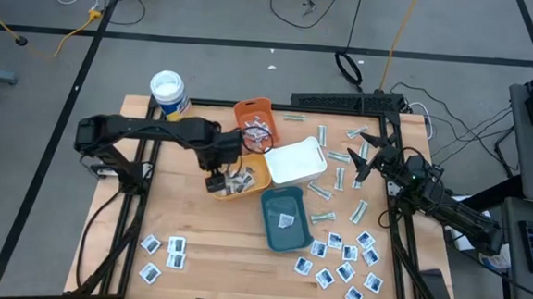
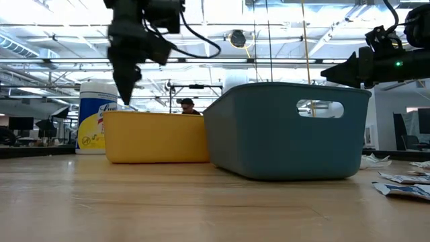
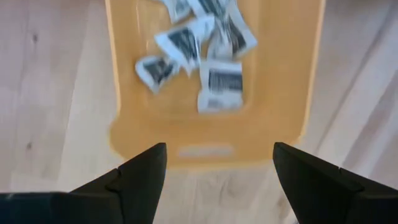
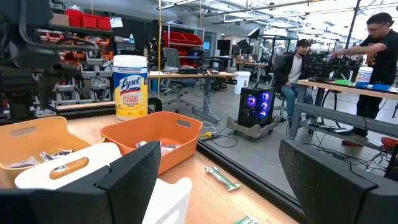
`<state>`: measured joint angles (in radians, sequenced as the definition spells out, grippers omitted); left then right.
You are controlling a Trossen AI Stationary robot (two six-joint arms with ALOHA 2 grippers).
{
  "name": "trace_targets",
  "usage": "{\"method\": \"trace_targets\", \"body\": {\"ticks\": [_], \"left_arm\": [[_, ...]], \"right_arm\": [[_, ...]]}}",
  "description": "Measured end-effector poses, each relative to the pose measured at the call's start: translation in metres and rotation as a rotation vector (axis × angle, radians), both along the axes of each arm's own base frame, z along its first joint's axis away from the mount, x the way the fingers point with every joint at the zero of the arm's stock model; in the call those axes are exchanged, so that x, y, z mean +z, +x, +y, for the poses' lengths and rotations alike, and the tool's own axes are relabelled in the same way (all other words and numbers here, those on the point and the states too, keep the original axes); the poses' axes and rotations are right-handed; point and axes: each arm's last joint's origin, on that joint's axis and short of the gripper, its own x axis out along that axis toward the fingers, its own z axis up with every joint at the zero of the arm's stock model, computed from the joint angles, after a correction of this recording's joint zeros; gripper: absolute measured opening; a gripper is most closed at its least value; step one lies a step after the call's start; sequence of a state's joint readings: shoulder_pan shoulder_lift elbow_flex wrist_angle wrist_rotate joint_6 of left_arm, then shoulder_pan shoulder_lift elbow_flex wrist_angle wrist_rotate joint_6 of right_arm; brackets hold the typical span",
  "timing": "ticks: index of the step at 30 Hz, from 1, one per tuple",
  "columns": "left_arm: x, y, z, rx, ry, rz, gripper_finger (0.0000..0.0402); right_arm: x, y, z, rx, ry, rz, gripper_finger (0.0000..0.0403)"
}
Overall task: Pick & Place First Aid Supplies
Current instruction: Put the black towelette pack into the yellow bin
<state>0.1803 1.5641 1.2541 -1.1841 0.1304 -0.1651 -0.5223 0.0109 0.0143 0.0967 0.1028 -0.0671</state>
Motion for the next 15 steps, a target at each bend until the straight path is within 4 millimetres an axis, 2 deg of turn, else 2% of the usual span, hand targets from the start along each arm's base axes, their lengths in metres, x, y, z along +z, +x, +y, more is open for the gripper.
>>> {"method": "trace_targets", "body": {"ticks": [6,10,15], "left_arm": [[0.008,-0.007,-0.015,-0.066,0.003,0.013,0.0284],[0.011,-0.010,-0.042,-0.176,0.002,0.025,0.0275],[0.014,-0.016,-0.087,-0.347,0.004,0.018,0.0277]], "right_arm": [[0.000,0.000,0.000,0.001,0.000,0.000,0.0322],[0.000,0.000,0.000,0.000,0.000,0.000,0.0322],[0.000,0.000,0.000,0.000,0.000,0.000,0.0322]]}}
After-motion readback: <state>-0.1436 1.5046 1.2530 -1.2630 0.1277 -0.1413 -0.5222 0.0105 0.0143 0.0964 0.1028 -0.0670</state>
